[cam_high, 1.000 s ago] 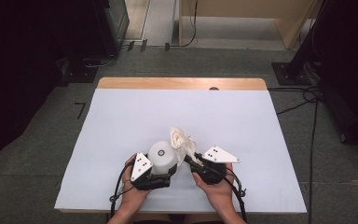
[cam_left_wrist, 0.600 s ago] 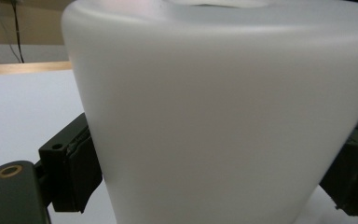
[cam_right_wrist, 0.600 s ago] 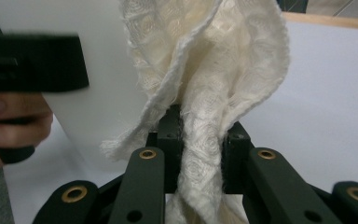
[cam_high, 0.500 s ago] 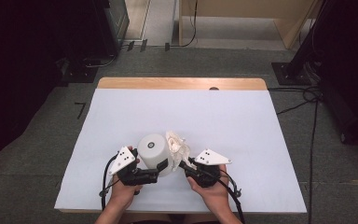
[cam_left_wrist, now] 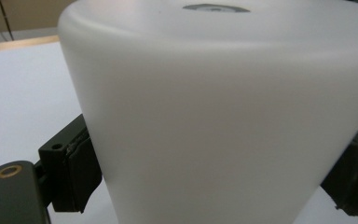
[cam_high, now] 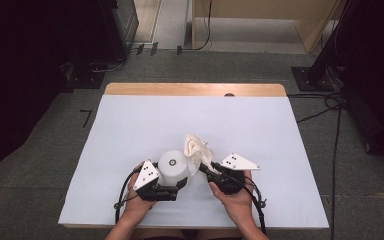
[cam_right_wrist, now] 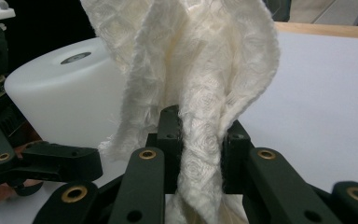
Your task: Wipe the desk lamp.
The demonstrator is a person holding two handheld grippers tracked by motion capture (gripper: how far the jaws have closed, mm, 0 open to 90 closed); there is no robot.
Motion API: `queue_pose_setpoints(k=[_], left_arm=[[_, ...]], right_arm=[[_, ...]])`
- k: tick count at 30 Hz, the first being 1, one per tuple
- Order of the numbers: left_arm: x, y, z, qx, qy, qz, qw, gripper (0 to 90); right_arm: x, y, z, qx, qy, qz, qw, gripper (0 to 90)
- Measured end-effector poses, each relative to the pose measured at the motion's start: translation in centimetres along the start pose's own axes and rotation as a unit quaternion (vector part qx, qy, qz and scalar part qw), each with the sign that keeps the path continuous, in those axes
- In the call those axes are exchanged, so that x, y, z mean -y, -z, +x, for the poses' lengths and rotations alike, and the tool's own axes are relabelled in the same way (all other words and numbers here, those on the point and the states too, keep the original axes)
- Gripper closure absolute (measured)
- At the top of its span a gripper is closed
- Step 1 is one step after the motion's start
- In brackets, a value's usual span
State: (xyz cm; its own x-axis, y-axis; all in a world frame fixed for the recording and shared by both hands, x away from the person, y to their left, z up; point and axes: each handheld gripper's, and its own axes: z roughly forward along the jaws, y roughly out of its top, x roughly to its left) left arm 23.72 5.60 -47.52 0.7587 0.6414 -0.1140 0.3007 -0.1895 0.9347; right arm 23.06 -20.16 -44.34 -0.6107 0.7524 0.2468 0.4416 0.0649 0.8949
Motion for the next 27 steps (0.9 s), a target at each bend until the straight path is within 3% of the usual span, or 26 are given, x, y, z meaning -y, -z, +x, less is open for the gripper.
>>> queue_pose_setpoints(k=[2,4,8,10,11,13,15,16,19,27], left_arm=[[0.5,-0.3,0.2,0.003,-0.005,0.007,1.0000,8.5],[1.1,-0.6,0.1,-0.010,-0.035,0.008,0.9993,8.4],[1.4,-0.5,-0.5,-0.020,-0.056,0.006,0.9982,8.4],[1.7,-0.4,-0.6,-0.035,-0.037,0.005,0.9987,7.6],[1.7,-0.4,-0.6,-0.035,-0.037,0.005,0.9987,2.2],[1.7,-0.5,-1.0,-0.065,-0.030,0.025,0.9971,0.0],[1.5,-0.4,-1.7,-0.090,-0.019,0.025,0.9954,0.0],[1.5,-0.4,-1.7,-0.090,-0.019,0.025,0.9954,0.0],[1.1,-0.8,-2.2,-0.121,-0.005,0.031,0.9921,0.0],[1.3,-1.0,-2.6,-0.129,-0.018,0.031,0.9911,8.3]], right_arm=[[0.2,0.0,-0.5,0.001,-0.007,0.002,1.0000,75.0],[0.4,-0.1,-0.9,0.009,-0.016,0.007,0.9998,75.0],[1.2,-0.4,-0.9,0.018,-0.020,0.018,0.9995,75.1],[1.5,-0.8,-0.3,0.020,-0.008,0.024,0.9995,75.0],[1.6,-0.9,0.0,0.020,-0.003,0.024,0.9995,75.0],[1.6,-1.0,0.2,0.022,-0.002,0.026,0.9994,74.9],[1.6,-1.0,0.1,0.024,-0.003,0.023,0.9994,75.0],[1.6,-1.0,0.1,0.024,-0.003,0.023,0.9994,75.0],[1.9,-1.1,0.2,0.025,-0.004,0.025,0.9994,75.0],[1.5,-0.4,0.1,0.026,-0.007,0.017,0.9995,74.9]])
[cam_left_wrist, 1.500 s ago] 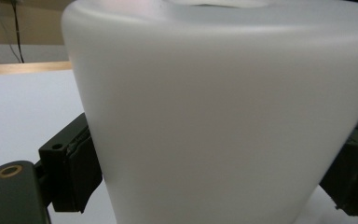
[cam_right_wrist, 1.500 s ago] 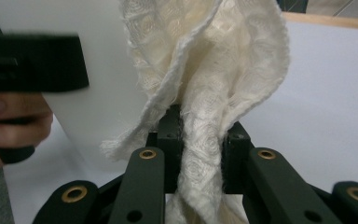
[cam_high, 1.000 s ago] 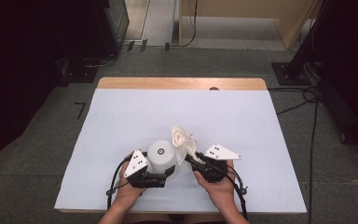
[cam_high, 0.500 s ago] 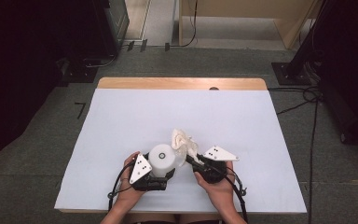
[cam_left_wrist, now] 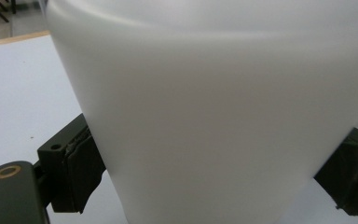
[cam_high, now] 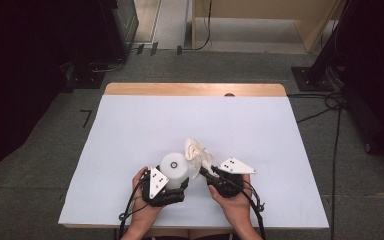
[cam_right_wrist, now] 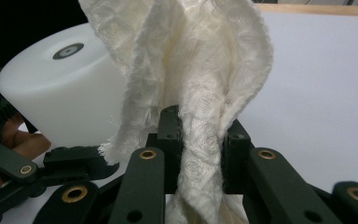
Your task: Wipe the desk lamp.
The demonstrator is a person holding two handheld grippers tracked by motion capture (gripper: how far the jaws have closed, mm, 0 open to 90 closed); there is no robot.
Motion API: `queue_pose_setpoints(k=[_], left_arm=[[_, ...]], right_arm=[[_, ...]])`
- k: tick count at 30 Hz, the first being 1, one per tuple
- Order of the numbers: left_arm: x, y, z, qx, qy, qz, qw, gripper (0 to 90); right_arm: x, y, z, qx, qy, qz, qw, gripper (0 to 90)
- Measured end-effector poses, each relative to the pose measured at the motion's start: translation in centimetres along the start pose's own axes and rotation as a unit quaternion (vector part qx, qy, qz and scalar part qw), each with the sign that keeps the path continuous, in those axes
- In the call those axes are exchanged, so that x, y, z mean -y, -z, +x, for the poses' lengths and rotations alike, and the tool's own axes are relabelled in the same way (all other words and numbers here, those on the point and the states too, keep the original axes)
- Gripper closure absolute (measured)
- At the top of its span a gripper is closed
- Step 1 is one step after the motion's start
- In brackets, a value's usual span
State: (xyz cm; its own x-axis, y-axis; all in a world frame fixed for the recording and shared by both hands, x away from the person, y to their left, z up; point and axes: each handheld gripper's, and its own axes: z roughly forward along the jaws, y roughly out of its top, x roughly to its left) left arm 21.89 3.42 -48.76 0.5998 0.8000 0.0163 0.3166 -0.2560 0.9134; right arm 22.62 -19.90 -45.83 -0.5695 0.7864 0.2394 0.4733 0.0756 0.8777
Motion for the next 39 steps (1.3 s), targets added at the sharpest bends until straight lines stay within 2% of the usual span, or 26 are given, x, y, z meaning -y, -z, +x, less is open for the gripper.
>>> queue_pose_setpoints(k=[5,7,8,9,11,14,17,19,23,24,26,28,30,32,35,36,39], left_arm=[[-0.3,0.4,1.0,0.008,0.004,0.000,1.0000,8.5],[-0.8,0.9,1.7,0.025,0.030,-0.018,0.9991,8.5],[-1.1,1.2,2.2,0.041,0.045,-0.029,0.9977,8.5],[-1.4,1.5,2.4,0.057,0.052,-0.038,0.9963,8.5],[-1.7,1.7,2.4,0.064,0.048,-0.042,0.9959,8.5],[-2.3,2.2,2.0,0.090,0.051,-0.054,0.9932,8.6],[-2.6,2.3,1.7,0.093,0.053,-0.055,0.9927,8.6],[-2.9,2.5,1.9,0.107,0.060,-0.061,0.9906,8.6],[-3.5,3.0,2.3,0.109,0.062,-0.075,0.9892,8.6],[-3.6,3.1,2.6,0.111,0.063,-0.078,0.9888,8.6],[-3.5,3.1,2.7,0.114,0.066,-0.076,0.9884,8.6],[-3.2,2.8,2.6,0.118,0.058,-0.071,0.9887,8.6],[-3.0,2.6,2.3,0.118,0.048,-0.063,0.9898,8.6],[-2.9,2.4,2.0,0.121,0.046,-0.058,0.9899,8.6],[-3.1,2.5,2.2,0.123,0.053,-0.065,0.9888,8.6],[-3.3,2.7,2.6,0.123,0.061,-0.070,0.9881,8.6],[-3.4,2.8,3.0,0.122,0.066,-0.074,0.9876,8.6]], right_arm=[[-0.3,0.4,-0.1,-0.002,-0.001,-0.007,1.0000,75.0],[-0.5,0.3,0.4,-0.008,0.008,-0.008,0.9999,75.0],[-0.6,0.3,0.6,-0.011,0.011,-0.008,0.9998,75.0],[-0.8,0.2,1.1,-0.018,0.010,-0.011,0.9997,75.0],[-0.8,0.2,1.1,-0.021,0.013,-0.013,0.9996,75.0],[-0.9,-0.2,1.8,-0.032,0.020,-0.008,0.9992,75.0],[-0.8,-0.2,1.8,-0.030,0.021,-0.008,0.9993,75.2],[-0.8,-0.2,1.5,-0.032,0.014,-0.007,0.9994,75.2],[-0.5,-0.6,1.2,-0.040,0.009,0.012,0.9991,75.4],[-0.4,-0.8,1.2,-0.039,0.014,0.017,0.9990,75.4],[-0.4,-0.8,1.3,-0.040,0.012,0.018,0.9990,75.5],[-0.6,-0.7,1.3,-0.037,0.005,0.013,0.9992,75.6],[-1.3,0.1,1.6,-0.039,0.012,-0.012,0.9991,75.9],[-1.8,0.6,1.9,-0.037,0.019,-0.023,0.9989,76.7],[-1.9,0.7,1.8,-0.042,0.019,-0.025,0.9986,77.1],[-1.4,0.3,1.6,-0.043,0.016,-0.013,0.9988,77.8],[-1.0,-0.2,1.5,-0.047,0.014,0.000,0.9988,78.4]])
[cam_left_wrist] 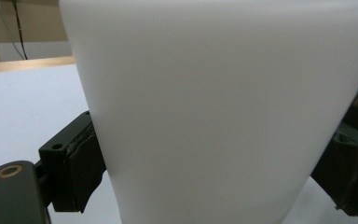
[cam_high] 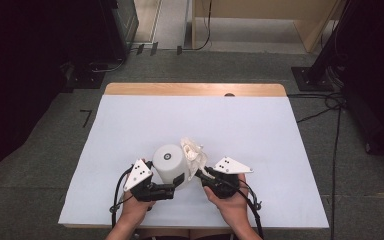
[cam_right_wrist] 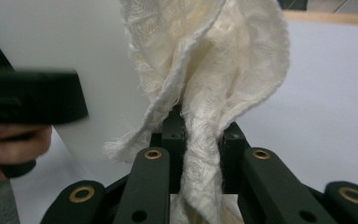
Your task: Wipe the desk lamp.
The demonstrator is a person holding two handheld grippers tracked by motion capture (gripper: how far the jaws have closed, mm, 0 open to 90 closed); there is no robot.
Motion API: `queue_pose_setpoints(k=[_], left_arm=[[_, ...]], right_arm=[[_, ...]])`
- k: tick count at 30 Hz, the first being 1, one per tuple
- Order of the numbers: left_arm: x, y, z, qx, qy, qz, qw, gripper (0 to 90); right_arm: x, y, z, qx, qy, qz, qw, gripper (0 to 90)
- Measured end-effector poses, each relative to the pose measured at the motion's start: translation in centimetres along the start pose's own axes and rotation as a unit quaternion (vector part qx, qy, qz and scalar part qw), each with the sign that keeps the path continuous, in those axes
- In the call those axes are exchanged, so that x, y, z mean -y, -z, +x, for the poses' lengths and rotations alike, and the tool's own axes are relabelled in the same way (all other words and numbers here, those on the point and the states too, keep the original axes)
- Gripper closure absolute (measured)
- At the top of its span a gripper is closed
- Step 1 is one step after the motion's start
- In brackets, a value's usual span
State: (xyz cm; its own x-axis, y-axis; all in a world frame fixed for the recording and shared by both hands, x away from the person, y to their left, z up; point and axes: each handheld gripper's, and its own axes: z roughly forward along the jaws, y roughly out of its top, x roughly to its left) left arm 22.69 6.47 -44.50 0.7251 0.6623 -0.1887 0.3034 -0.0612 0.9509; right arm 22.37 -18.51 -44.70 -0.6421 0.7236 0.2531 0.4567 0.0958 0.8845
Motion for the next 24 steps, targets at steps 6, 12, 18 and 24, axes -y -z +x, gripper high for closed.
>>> queue_pose_setpoints(k=[6,12,18,24], left_arm=[[0.1,0.0,0.1,-0.006,-0.004,-0.001,1.0000,8.6],[1.1,-0.8,0.1,-0.019,-0.041,0.022,0.9987,8.6],[2.9,-1.5,1.9,-0.036,-0.046,0.053,0.9969,8.5],[3.8,-1.8,1.7,-0.035,-0.079,0.064,0.9942,8.5]], right_arm=[[-0.3,0.0,0.0,-0.013,-0.002,0.004,0.9999,78.6],[-1.3,1.3,0.1,-0.003,0.009,-0.023,0.9997,78.3],[-1.0,1.6,-1.7,0.025,-0.005,-0.029,0.9993,78.1],[-0.9,1.7,-1.9,0.026,-0.007,-0.027,0.9993,78.0]])
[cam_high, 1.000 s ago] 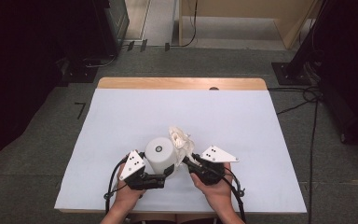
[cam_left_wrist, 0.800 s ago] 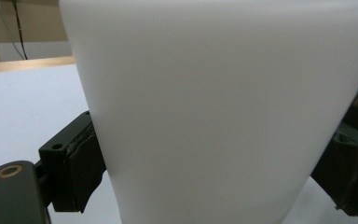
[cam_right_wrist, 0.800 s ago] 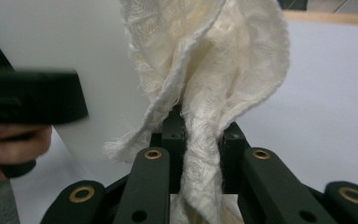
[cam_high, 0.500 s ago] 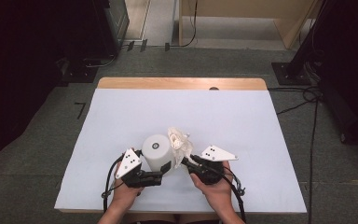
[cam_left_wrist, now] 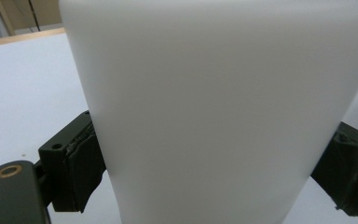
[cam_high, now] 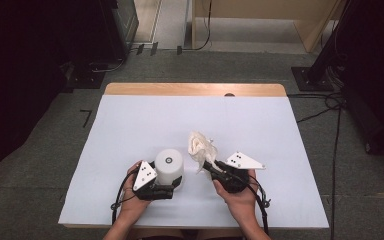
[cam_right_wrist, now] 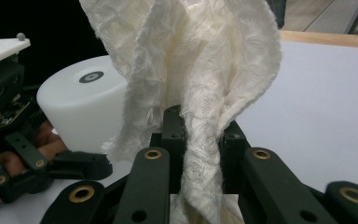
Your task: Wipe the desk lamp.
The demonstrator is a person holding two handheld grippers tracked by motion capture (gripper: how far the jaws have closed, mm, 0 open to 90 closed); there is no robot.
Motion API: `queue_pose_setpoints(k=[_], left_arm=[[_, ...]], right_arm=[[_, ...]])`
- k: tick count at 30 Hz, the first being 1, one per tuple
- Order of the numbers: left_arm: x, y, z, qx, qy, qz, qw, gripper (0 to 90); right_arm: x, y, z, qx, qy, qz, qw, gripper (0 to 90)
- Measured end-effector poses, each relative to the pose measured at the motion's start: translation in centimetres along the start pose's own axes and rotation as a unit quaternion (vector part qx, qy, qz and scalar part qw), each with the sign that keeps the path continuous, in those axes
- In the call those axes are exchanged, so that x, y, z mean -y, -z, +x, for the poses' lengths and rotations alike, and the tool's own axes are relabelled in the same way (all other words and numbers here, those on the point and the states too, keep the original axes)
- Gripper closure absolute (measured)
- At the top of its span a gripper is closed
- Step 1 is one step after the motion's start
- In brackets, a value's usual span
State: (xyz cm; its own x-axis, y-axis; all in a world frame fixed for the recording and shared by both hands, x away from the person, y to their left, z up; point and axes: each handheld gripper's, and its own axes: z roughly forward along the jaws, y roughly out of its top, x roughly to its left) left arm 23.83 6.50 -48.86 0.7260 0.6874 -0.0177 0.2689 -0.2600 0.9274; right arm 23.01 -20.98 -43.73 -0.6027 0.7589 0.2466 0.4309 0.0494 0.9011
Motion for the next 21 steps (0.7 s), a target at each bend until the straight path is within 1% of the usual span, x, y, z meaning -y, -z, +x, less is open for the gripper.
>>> queue_pose_setpoints(k=[2,4,5,6,7,8,9,10,11,12,13,15,16,17,19,21], left_arm=[[0.2,0.1,-0.5,-0.007,-0.019,0.002,0.9998,8.4],[0.3,0.2,-0.6,-0.011,-0.016,0.002,0.9998,8.3],[0.3,0.3,-0.6,-0.018,-0.006,0.002,0.9998,8.0],[0.3,0.3,-0.9,-0.028,0.004,-0.002,0.9996,8.0],[0.1,0.4,-1.4,-0.040,0.012,-0.004,0.9991,2.6],[0.1,0.4,-1.4,-0.040,0.012,-0.004,0.9991,1.4],[-0.1,0.5,-1.7,-0.044,0.020,-0.008,0.9988,1.4],[-0.2,0.4,-2.3,-0.061,0.034,-0.012,0.9975,0.1],[-0.3,0.3,-2.5,-0.072,0.040,-0.012,0.9966,0.0],[-0.4,0.1,-2.8,-0.090,0.052,-0.010,0.9945,0.0],[-0.4,-0.2,-3.1,-0.112,0.063,-0.003,0.9917,0.1],[-0.4,-0.6,-3.4,-0.134,0.067,0.000,0.9887,1.3],[-0.4,-0.6,-3.5,-0.139,0.062,-0.003,0.9884,4.4],[-0.4,-0.5,-3.5,-0.136,0.057,-0.003,0.9890,8.1],[-0.4,-0.4,-3.3,-0.126,0.057,-0.004,0.9904,8.2],[-0.6,0.0,-2.4,-0.094,0.060,0.002,0.9938,8.3]], right_arm=[[0.0,0.0,0.0,0.000,0.001,0.000,1.0000,78.0],[0.1,0.0,0.1,0.001,0.002,-0.001,1.0000,78.0],[0.2,-0.1,0.1,-0.002,0.004,0.001,1.0000,78.0],[0.2,-0.1,0.1,-0.002,0.004,0.001,1.0000,78.0],[0.3,-0.1,0.1,-0.001,0.006,0.000,1.0000,78.0],[0.3,-0.1,0.1,-0.001,0.006,0.000,1.0000,78.0],[0.3,-0.2,0.2,-0.002,0.007,0.001,1.0000,77.9],[0.3,-0.2,0.2,-0.003,0.006,0.002,1.0000,77.9],[0.4,-0.3,0.3,-0.003,0.007,0.003,1.0000,77.9],[0.4,-0.3,0.3,-0.004,0.007,0.004,1.0000,77.9],[0.6,-0.6,0.5,-0.007,0.011,0.007,0.9999,77.8],[0.7,-0.6,0.5,-0.007,0.011,0.008,0.9999,77.7],[0.7,-0.8,0.6,-0.010,0.012,0.011,0.9998,77.7],[0.9,-0.9,0.8,-0.011,0.013,0.016,0.9997,77.7],[0.9,-1.0,0.8,-0.010,0.015,0.015,0.9997,77.7],[0.9,-1.0,0.9,-0.012,0.014,0.018,0.9997,77.7]])
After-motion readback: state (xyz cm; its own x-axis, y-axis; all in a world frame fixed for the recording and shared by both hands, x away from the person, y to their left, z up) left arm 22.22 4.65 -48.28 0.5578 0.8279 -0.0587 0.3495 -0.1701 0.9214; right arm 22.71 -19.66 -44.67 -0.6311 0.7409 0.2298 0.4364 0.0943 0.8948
